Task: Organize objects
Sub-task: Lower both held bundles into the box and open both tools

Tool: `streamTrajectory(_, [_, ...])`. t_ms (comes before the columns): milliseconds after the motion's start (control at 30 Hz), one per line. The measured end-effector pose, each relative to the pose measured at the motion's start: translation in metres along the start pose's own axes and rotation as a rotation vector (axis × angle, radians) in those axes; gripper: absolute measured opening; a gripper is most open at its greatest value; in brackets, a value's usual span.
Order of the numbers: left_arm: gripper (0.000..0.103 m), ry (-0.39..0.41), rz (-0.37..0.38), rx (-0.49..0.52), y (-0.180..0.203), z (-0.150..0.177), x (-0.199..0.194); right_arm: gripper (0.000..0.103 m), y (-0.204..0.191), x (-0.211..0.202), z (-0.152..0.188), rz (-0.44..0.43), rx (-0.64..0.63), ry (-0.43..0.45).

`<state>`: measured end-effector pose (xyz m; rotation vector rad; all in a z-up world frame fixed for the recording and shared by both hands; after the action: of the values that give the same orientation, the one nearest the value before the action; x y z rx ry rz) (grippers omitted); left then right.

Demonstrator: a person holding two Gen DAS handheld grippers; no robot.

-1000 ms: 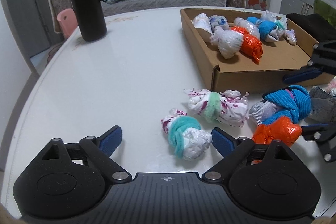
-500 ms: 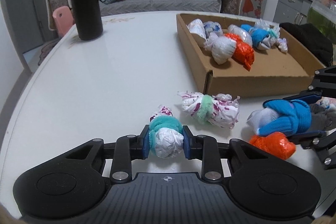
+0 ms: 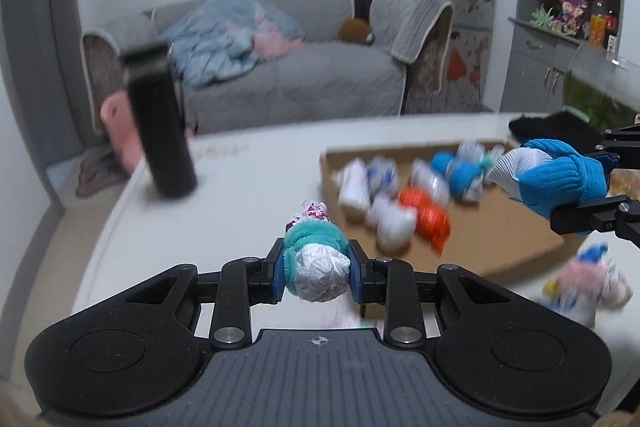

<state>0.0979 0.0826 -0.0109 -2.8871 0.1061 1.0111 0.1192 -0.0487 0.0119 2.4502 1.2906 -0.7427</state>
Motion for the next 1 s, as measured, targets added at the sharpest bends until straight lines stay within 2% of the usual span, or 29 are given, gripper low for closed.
streamTrajectory(167, [0.036, 0.030, 0.037, 0.036, 0.024, -0.034, 0.010, 0.044, 0.034, -0.002, -0.015, 0.033, 0.112, 0.027])
streamTrajectory(333, [0.037, 0.015, 0.070, 0.064, 0.047, -0.044, 0.029, 0.044, 0.053, 0.010, -0.010, 0.056, 0.198, 0.013])
streamTrajectory(633, [0.037, -0.079, 0.123, 0.093, 0.070, -0.015, 0.074, 0.044, 0.056, 0.044, 0.011, 0.043, 0.258, -0.064])
streamTrajectory(867, [0.037, -0.110, 0.066, 0.216, 0.080, 0.008, 0.107, 0.044, 0.052, 0.073, 0.031, 0.033, 0.320, -0.144])
streamTrajectory(1000, [0.037, -0.131, 0.049, 0.232, 0.076, 0.017, 0.124, 0.044, 0.052, 0.086, 0.042, 0.039, 0.352, -0.180])
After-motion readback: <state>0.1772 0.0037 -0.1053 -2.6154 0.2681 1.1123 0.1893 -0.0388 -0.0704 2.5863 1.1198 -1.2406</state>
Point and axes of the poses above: each gripper's, at about its wrist camera, not at the fingertips, and x roughly the way its jaws point, y to its right, z to its underside, the point moved 9 cm from there along x, roughly the way its jaws point, and after that the axes turned 3 degrees about -y, right-handed, at the moved point
